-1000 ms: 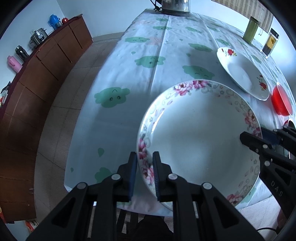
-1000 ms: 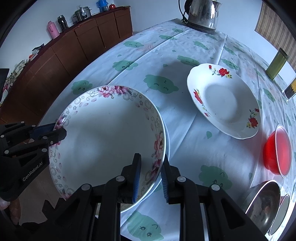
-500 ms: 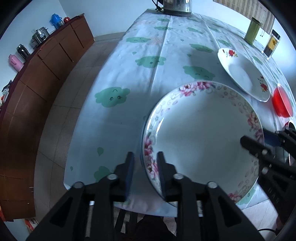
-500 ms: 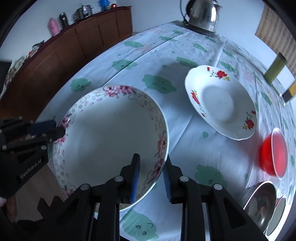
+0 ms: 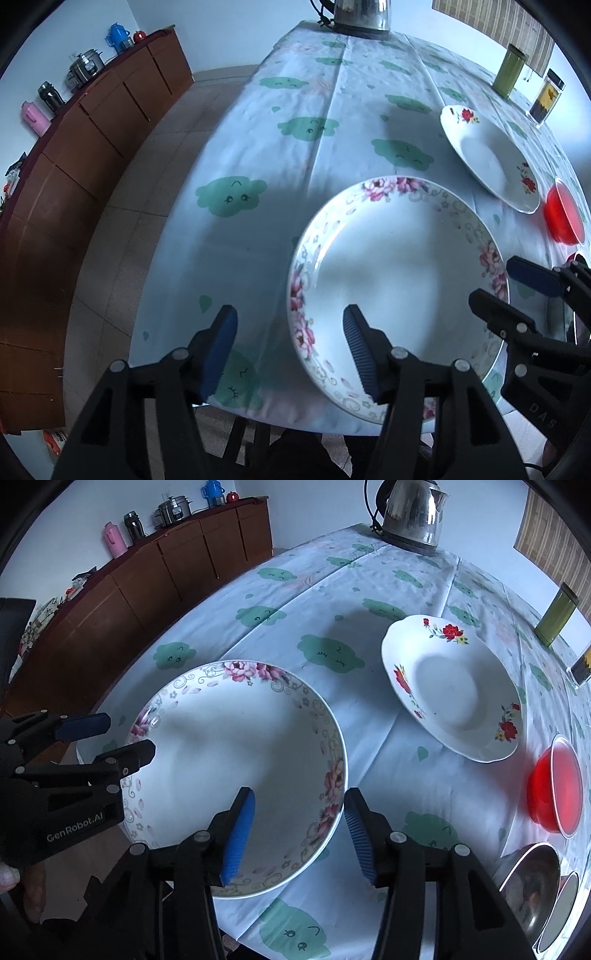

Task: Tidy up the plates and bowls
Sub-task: 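Open both tools to release the pink-floral plate rim, then move both tools to the red-flower plate and close on its rim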

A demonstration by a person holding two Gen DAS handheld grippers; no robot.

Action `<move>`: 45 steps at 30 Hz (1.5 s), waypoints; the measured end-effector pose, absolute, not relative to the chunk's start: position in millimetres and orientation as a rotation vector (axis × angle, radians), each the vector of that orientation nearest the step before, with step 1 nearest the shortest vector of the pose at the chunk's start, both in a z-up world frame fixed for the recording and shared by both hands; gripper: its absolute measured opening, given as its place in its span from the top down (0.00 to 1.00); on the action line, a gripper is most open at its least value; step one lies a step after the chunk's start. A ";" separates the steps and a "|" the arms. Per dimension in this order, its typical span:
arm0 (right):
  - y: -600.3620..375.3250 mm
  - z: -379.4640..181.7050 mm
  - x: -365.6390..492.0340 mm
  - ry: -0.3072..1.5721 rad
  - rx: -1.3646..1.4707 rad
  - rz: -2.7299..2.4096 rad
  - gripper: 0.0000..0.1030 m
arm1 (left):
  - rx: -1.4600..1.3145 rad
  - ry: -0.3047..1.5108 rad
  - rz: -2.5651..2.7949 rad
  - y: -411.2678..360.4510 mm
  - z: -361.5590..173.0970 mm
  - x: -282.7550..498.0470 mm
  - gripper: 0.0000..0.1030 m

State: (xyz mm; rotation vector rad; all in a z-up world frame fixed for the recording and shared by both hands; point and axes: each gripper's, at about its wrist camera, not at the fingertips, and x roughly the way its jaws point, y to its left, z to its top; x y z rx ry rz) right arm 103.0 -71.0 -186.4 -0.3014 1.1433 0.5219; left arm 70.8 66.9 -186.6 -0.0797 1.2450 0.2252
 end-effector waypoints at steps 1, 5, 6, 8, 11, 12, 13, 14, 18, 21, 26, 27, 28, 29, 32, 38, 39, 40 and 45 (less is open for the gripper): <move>-70.8 -187.2 103.3 1.147 -0.302 0.521 0.48 | -0.082 1.244 0.225 67.0 -186.6 71.3 0.41; -70.5 -189.1 103.6 1.154 -0.311 0.520 0.48 | -0.086 1.250 0.227 67.4 -188.3 72.9 0.41; -70.3 -189.0 103.6 1.152 -0.313 0.520 0.48 | -0.085 1.250 0.228 67.4 -188.6 73.2 0.41; -70.4 -189.1 103.7 1.153 -0.306 0.521 0.48 | -0.082 1.250 0.230 67.8 -188.6 73.6 0.41; -70.2 -189.4 103.9 1.151 -0.305 0.523 0.48 | -0.083 1.253 0.233 68.6 -188.7 73.4 0.41; -70.1 -189.9 104.1 1.151 -0.305 0.524 0.48 | -0.085 1.254 0.233 69.0 -189.0 73.4 0.41; -70.0 -190.6 104.4 1.153 -0.305 0.525 0.48 | -0.088 1.257 0.232 69.2 -189.5 73.5 0.40; -70.7 -190.5 105.0 1.155 -0.307 0.525 0.48 | -0.089 1.259 0.233 69.4 -189.9 73.6 0.40; -71.8 -190.9 105.0 1.157 -0.307 0.528 0.48 | -0.089 1.261 0.231 69.0 -191.0 73.9 0.39; -72.1 -190.7 105.2 1.157 -0.305 0.528 0.48 | -0.091 1.261 0.231 68.2 -191.0 74.3 0.39; -74.2 -187.8 107.6 1.154 -0.290 0.532 0.48 | -0.097 1.262 0.234 66.8 -189.1 75.3 0.39; -74.6 -187.1 108.0 1.153 -0.290 0.534 0.48 | -0.097 1.260 0.236 66.8 -188.7 75.5 0.39; -74.8 -186.6 108.4 1.151 -0.290 0.535 0.48 | -0.098 1.257 0.236 66.8 -188.4 75.7 0.39; -75.1 -186.0 108.7 1.150 -0.289 0.537 0.48 | -0.098 1.257 0.237 66.6 -188.0 76.3 0.39; -77.3 -184.6 110.5 1.149 -0.278 0.541 0.48 | -0.097 1.253 0.241 66.3 -186.1 78.6 0.39; -90.4 -177.4 120.7 1.158 -0.205 0.534 0.48 | -0.097 1.232 0.228 62.0 -174.8 93.1 0.39; -93.5 -176.1 123.6 1.161 -0.192 0.528 0.48 | -0.096 1.228 0.224 60.3 -172.8 95.7 0.39; -98.2 -173.7 127.6 1.163 -0.176 0.521 0.48 | -0.093 1.224 0.217 57.6 -170.1 99.8 0.39; -117.5 -164.7 146.0 1.166 -0.112 0.485 0.48 | -0.080 1.211 0.170 41.4 -159.3 122.2 0.39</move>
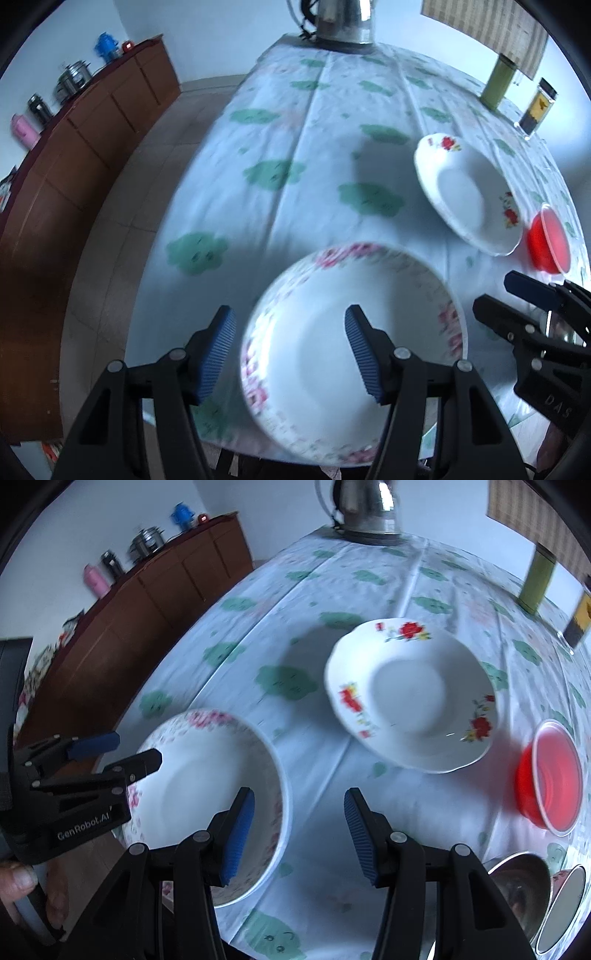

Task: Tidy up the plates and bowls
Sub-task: 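Move both tools to the red-flower plate and close on its rim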

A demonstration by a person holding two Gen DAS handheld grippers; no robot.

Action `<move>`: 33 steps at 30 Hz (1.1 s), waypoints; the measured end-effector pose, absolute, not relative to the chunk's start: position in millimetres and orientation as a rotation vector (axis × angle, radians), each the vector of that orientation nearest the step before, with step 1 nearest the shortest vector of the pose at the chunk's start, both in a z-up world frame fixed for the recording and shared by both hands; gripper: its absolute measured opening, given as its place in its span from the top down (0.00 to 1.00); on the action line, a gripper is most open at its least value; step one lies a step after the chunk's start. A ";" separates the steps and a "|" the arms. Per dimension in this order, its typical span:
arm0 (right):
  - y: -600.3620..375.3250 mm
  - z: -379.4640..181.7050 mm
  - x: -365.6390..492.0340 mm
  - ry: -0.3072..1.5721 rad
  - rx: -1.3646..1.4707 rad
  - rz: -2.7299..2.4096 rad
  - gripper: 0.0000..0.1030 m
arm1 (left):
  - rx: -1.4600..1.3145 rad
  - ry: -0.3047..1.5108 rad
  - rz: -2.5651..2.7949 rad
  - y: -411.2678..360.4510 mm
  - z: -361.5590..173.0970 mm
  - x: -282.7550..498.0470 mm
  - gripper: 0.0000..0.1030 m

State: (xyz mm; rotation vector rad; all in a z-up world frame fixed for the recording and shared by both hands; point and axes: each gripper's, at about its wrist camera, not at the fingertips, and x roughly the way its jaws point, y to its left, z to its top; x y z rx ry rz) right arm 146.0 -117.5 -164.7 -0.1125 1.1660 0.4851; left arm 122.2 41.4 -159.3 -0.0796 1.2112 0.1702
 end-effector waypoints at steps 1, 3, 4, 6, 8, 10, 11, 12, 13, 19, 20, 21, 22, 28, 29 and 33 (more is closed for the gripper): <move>-123.0 -162.0 151.7 1.165 -0.098 0.476 0.48 | -0.079 1.209 0.164 39.3 -157.9 125.8 0.39; -130.9 -158.0 160.6 1.161 -0.080 0.458 0.48 | -0.081 1.205 0.138 31.6 -153.7 138.2 0.39; -135.3 -156.0 165.6 1.160 -0.069 0.449 0.48 | -0.079 1.203 0.131 28.3 -151.6 142.5 0.39; -145.6 -152.4 177.1 1.158 -0.045 0.428 0.48 | -0.066 1.195 0.111 19.3 -147.4 155.1 0.39; -153.9 -150.9 187.4 1.157 -0.029 0.405 0.48 | -0.059 1.197 0.089 11.0 -145.8 165.9 0.39; -162.7 -150.5 197.2 1.160 -0.015 0.371 0.48 | -0.042 1.200 0.065 -0.9 -145.3 179.1 0.39; -168.1 -150.5 203.3 1.162 -0.003 0.357 0.48 | -0.033 1.197 0.060 -5.6 -145.4 184.0 0.39; -172.0 -150.8 208.3 1.163 0.002 0.346 0.48 | -0.025 1.196 0.055 -9.7 -145.5 187.6 0.39; -174.9 -151.1 211.8 1.164 0.002 0.335 0.48 | -0.015 1.200 0.050 -14.6 -146.7 193.1 0.39; -189.2 -154.2 235.7 1.178 0.014 0.296 0.48 | -0.002 1.212 0.027 -31.2 -153.3 216.5 0.39; -191.1 -154.8 238.4 1.181 0.017 0.292 0.48 | -0.002 1.218 0.025 -33.6 -155.5 222.1 0.39; -193.0 -155.5 242.2 1.183 0.020 0.289 0.48 | -0.004 1.221 0.023 -35.0 -156.8 225.1 0.39; -194.9 -156.2 245.6 1.187 0.022 0.285 0.48 | -0.003 1.224 0.019 -36.5 -158.4 228.6 0.39; -205.4 -162.5 267.3 1.213 0.032 0.257 0.48 | -0.007 1.252 0.016 -41.9 -167.0 247.3 0.39; -207.7 -163.3 271.2 1.215 0.034 0.252 0.48 | -0.009 1.254 0.015 -42.5 -168.1 249.8 0.39; -215.0 -168.1 282.7 1.236 0.049 0.235 0.48 | -0.004 1.272 0.019 -45.9 -174.0 257.3 0.39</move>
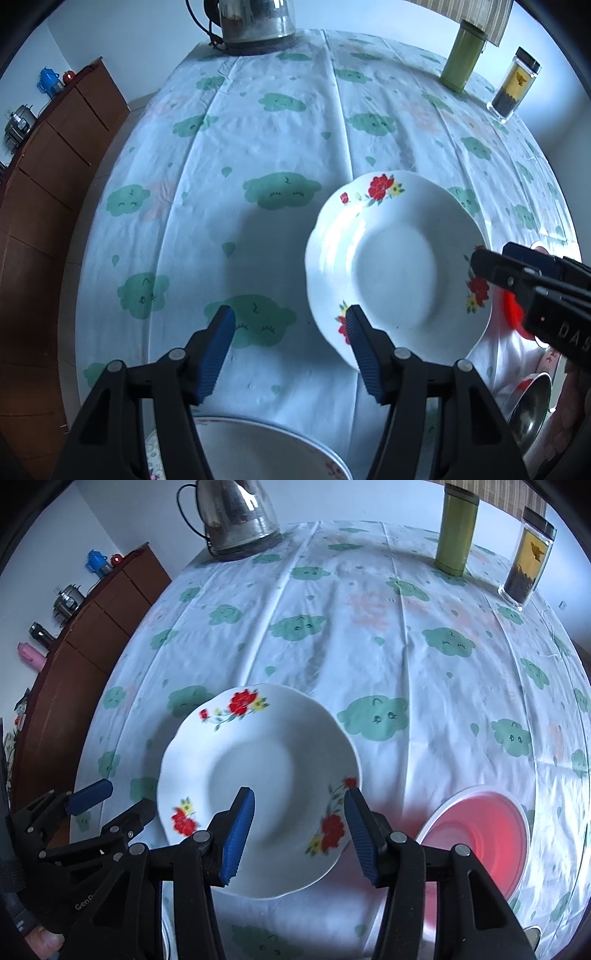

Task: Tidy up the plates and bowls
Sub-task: 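Move both tools to the red-flower plate and close on its rim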

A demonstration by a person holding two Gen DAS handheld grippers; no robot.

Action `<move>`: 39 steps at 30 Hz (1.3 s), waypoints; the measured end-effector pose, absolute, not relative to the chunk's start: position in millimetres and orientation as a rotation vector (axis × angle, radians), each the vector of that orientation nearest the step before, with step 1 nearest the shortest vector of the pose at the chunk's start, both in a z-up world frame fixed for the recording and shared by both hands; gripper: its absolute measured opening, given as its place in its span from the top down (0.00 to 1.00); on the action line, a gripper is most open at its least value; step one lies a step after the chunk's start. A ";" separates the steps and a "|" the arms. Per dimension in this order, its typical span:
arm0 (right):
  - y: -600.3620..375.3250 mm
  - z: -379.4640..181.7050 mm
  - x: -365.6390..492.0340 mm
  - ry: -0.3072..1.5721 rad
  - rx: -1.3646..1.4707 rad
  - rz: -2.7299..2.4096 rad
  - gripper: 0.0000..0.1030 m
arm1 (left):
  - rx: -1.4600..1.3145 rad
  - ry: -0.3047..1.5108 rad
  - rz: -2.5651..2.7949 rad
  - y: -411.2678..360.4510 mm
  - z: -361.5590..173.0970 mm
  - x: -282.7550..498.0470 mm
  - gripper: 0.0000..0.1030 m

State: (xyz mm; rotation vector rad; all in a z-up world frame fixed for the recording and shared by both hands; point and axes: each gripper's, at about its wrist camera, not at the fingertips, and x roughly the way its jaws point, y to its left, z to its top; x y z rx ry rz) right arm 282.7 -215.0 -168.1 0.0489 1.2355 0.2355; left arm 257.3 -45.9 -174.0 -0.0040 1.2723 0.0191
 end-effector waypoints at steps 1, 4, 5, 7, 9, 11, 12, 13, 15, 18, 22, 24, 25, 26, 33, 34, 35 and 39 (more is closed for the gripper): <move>-216.6 -169.7 285.7 1.241 0.052 0.232 0.48 | -0.009 1.278 0.014 -46.8 -175.6 258.9 0.39; -219.4 -175.6 292.8 1.259 0.066 0.222 0.48 | -0.006 1.291 0.008 -50.8 -179.9 263.9 0.39; -220.5 -178.6 295.6 1.270 0.078 0.225 0.48 | -0.006 1.295 0.006 -51.4 -181.5 265.6 0.39; -221.9 -183.0 299.7 1.283 0.086 0.216 0.48 | -0.008 1.302 0.007 -52.5 -184.2 267.9 0.39; -223.0 -186.6 302.7 1.290 0.081 0.210 0.48 | -0.010 1.308 0.005 -53.6 -187.0 269.4 0.39; -224.6 -190.7 305.3 1.302 0.089 0.210 0.48 | -0.004 1.316 0.005 -54.9 -190.4 270.8 0.39; -225.4 -192.1 306.4 1.305 0.092 0.207 0.48 | -0.002 1.319 0.004 -55.4 -191.6 271.3 0.39; -225.8 -193.1 307.6 1.306 0.090 0.209 0.48 | -0.002 1.322 0.002 -55.9 -192.7 271.8 0.39; -225.9 -195.1 309.1 1.311 0.093 0.212 0.48 | -0.006 1.323 -0.002 -56.4 -193.5 272.4 0.39; -224.8 -198.3 311.7 1.316 0.082 0.219 0.48 | -0.002 1.327 -0.002 -57.7 -195.2 275.1 0.39; -228.1 -208.0 316.9 1.340 0.090 0.219 0.48 | -0.006 1.336 0.000 -57.7 -198.9 278.0 0.39; -229.7 -210.4 317.6 1.343 0.093 0.219 0.48 | -0.012 1.343 0.002 -56.9 -201.4 278.5 0.39; -230.1 -211.8 317.6 1.345 0.091 0.225 0.48 | -0.012 1.347 0.001 -56.8 -202.8 278.9 0.39; -229.8 -212.7 317.4 1.349 0.087 0.225 0.48 | -0.013 1.353 0.001 -56.7 -204.5 279.3 0.39; -222.9 -221.9 318.5 1.382 0.054 0.234 0.61 | -0.022 1.374 -0.012 -59.9 -211.3 281.3 0.54; -221.5 -223.0 318.4 1.380 0.043 0.233 0.62 | -0.025 1.374 -0.023 -61.2 -211.3 281.4 0.64; -221.0 -223.6 318.0 1.380 0.034 0.231 0.63 | -0.020 1.371 -0.045 -65.8 -210.3 281.0 0.70; -223.9 -223.7 317.8 1.375 0.046 0.230 0.70 | 0.011 1.367 -0.028 -69.6 -210.3 280.6 0.70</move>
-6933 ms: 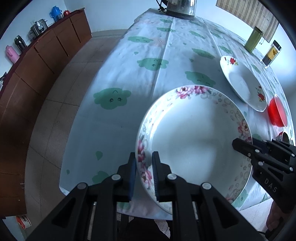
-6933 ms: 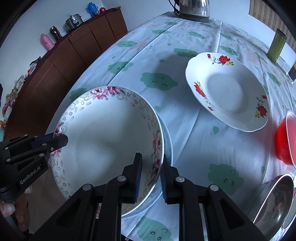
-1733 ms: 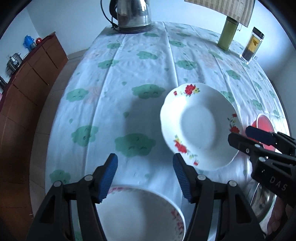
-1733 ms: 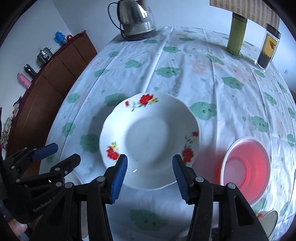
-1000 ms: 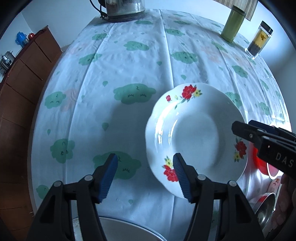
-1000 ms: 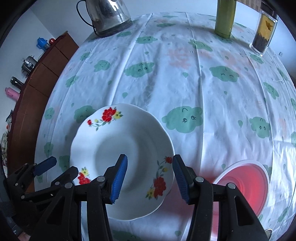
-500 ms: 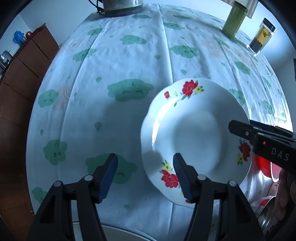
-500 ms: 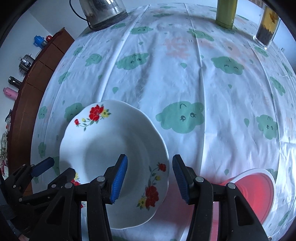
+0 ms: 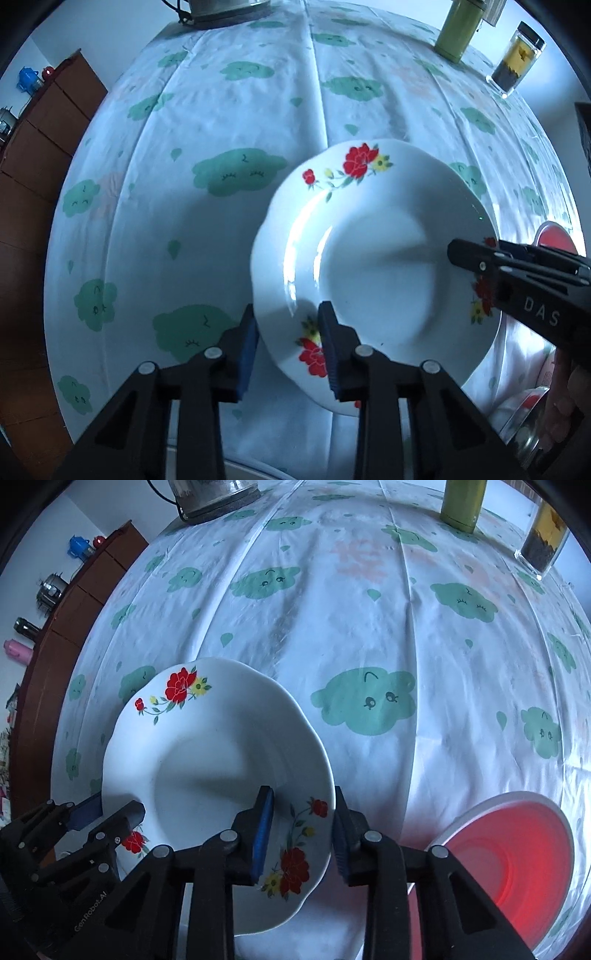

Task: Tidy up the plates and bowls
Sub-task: 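Move both tools to the red-flower plate and close on its rim, then lift the red-flower plate with both tools and carry it toward the plate stack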

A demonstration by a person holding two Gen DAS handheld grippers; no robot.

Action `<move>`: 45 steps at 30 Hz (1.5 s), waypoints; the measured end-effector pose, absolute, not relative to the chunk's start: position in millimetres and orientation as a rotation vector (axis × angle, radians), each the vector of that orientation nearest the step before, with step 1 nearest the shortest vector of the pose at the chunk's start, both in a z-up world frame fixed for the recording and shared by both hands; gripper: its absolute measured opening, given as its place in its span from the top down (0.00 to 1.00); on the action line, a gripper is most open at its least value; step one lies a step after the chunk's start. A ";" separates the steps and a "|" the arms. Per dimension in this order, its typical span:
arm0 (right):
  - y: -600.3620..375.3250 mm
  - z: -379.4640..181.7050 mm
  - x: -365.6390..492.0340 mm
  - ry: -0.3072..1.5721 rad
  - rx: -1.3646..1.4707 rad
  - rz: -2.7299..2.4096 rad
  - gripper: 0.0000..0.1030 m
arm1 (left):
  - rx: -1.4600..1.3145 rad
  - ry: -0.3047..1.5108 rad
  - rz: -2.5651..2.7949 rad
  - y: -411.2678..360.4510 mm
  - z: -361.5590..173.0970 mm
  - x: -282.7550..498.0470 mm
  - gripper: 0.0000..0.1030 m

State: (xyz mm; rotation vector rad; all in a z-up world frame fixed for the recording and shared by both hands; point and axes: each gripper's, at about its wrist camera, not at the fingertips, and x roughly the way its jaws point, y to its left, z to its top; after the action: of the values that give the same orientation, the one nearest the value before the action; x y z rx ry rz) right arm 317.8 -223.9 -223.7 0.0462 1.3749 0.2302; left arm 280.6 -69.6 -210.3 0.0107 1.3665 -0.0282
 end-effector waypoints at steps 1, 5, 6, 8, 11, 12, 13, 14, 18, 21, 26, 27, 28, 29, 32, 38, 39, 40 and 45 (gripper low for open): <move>-223.4 -223.3 316.9 1.370 0.038 0.233 0.70 | 0.010 1.367 -0.029 -69.1 -210.5 280.5 0.70; -221.8 -221.4 313.7 1.367 0.028 0.250 0.70 | 0.018 1.365 -0.021 -67.2 -209.6 280.5 0.70; -222.2 -220.4 312.4 1.364 0.026 0.252 0.70 | 0.016 1.364 -0.018 -67.3 -209.1 280.5 0.70; -220.8 -217.6 310.4 1.357 0.017 0.257 0.70 | 0.017 1.359 -0.012 -69.2 -207.4 278.9 0.70; -217.8 -213.0 310.0 1.347 0.013 0.262 0.70 | 0.015 1.345 -0.010 -65.9 -200.0 273.6 0.70; -217.7 -211.6 309.6 1.344 0.014 0.264 0.70 | 0.017 1.341 -0.007 -65.9 -197.5 272.5 0.70; -217.4 -209.7 309.4 1.340 0.017 0.266 0.70 | 0.020 1.337 -0.005 -65.4 -195.9 272.1 0.70; -217.4 -208.2 308.5 1.338 0.019 0.267 0.70 | 0.021 1.335 -0.004 -65.5 -194.8 271.6 0.70; -218.4 -203.2 305.8 1.331 0.020 0.271 0.70 | 0.020 1.329 -0.002 -64.7 -189.4 267.9 0.70; -217.5 -199.8 303.0 1.329 0.023 0.275 0.70 | 0.020 1.324 0.001 -64.7 -185.5 265.4 0.70; -215.5 -192.9 296.7 1.321 0.021 0.281 0.70 | 0.023 1.319 0.013 -60.8 -178.8 260.1 0.70; -215.1 -192.1 295.6 1.320 0.022 0.283 0.70 | 0.024 1.318 0.015 -60.1 -177.9 259.3 0.70; -214.7 -191.2 294.4 1.319 0.023 0.284 0.70 | 0.025 1.316 0.017 -59.4 -176.7 258.3 0.70; -214.0 -190.2 293.0 1.318 0.023 0.287 0.70 | 0.026 1.314 0.020 -58.6 -175.8 257.4 0.70; -211.3 -187.9 289.8 1.314 0.024 0.293 0.70 | 0.027 1.309 0.026 -56.1 -172.4 253.8 0.70; -205.3 -183.0 283.8 1.315 0.021 0.301 0.70 | 0.022 1.301 0.038 -50.4 -165.8 246.0 0.70; -204.3 -181.9 282.7 1.313 0.019 0.303 0.70 | 0.020 1.300 0.041 -49.2 -164.2 244.4 0.70; -203.2 -180.3 281.0 1.313 0.019 0.305 0.70 | 0.020 1.297 0.042 -48.4 -162.8 243.3 0.70; -200.0 -174.4 274.4 1.307 0.017 0.311 0.70 | 0.016 1.286 0.046 -44.2 -156.0 237.7 0.70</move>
State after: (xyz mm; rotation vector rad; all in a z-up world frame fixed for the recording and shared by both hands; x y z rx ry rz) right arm 274.4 -200.0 -174.4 0.0173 1.3068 0.3112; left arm 237.7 -44.2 -156.0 0.0161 1.2860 0.0462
